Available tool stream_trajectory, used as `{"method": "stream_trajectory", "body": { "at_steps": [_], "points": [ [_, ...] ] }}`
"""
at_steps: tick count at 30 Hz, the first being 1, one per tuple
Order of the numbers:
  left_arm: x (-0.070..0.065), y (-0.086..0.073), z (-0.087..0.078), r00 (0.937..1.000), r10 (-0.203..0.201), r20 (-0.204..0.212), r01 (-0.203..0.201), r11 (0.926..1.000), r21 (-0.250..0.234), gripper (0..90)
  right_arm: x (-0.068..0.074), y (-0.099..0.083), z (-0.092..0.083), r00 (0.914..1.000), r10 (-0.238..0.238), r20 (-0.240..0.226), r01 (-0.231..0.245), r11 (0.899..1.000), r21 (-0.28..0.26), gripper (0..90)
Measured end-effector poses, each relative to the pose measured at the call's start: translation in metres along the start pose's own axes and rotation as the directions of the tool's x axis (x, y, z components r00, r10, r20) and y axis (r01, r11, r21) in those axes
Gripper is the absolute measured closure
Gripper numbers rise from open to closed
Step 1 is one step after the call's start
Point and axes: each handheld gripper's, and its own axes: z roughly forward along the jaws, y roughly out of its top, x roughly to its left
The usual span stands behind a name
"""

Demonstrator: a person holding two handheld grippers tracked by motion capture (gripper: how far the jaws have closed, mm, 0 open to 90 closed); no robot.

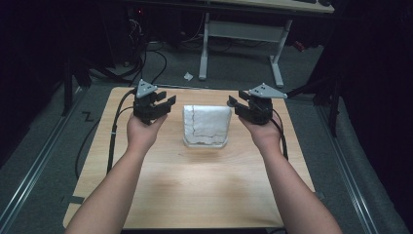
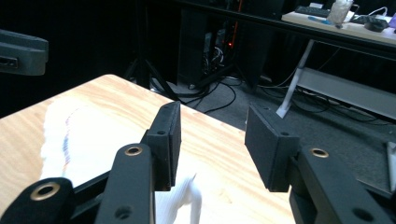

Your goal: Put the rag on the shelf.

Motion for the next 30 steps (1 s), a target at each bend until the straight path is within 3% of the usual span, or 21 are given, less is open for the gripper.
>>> {"method": "stream_trajectory", "body": {
  "at_steps": [2,4,8,13,24,30],
  "points": [
    [-0.004,-0.008,-0.010,0.9999,0.009,-0.014,-0.009,1.0000,0.002,56.4,0.002,-0.006,-0.008,1.0000,0.004,-0.004,-0.004,1.000,-0.008,54.9],
    [-0.007,-0.018,-0.018,1.0000,-0.007,0.006,0.007,1.0000,-0.007,56.3,0.006,-0.012,-0.014,0.9999,-0.017,-0.002,0.017,1.000,-0.014,54.1],
    [-0.019,-0.042,-0.037,0.9994,0.030,0.019,-0.029,0.9995,-0.013,55.6,0.020,-0.029,-0.027,0.9981,-0.062,-0.001,0.062,0.998,0.007,52.5],
    [-0.027,-0.060,-0.046,0.9976,0.054,0.045,-0.054,0.9985,0.009,54.6,0.030,-0.040,-0.033,0.9961,-0.088,-0.010,0.088,0.996,0.015,51.1],
    [-0.033,-0.108,-0.051,0.9933,0.023,0.113,-0.035,0.9943,0.100,53.5,0.054,-0.075,-0.038,0.9939,-0.105,-0.034,0.107,0.993,0.045,46.8],
    [-0.041,-0.135,-0.050,0.9886,0.016,0.150,-0.040,0.9859,0.163,52.2,0.065,-0.112,-0.036,0.9911,-0.117,-0.063,0.124,0.985,0.123,47.0]
  ]
}}
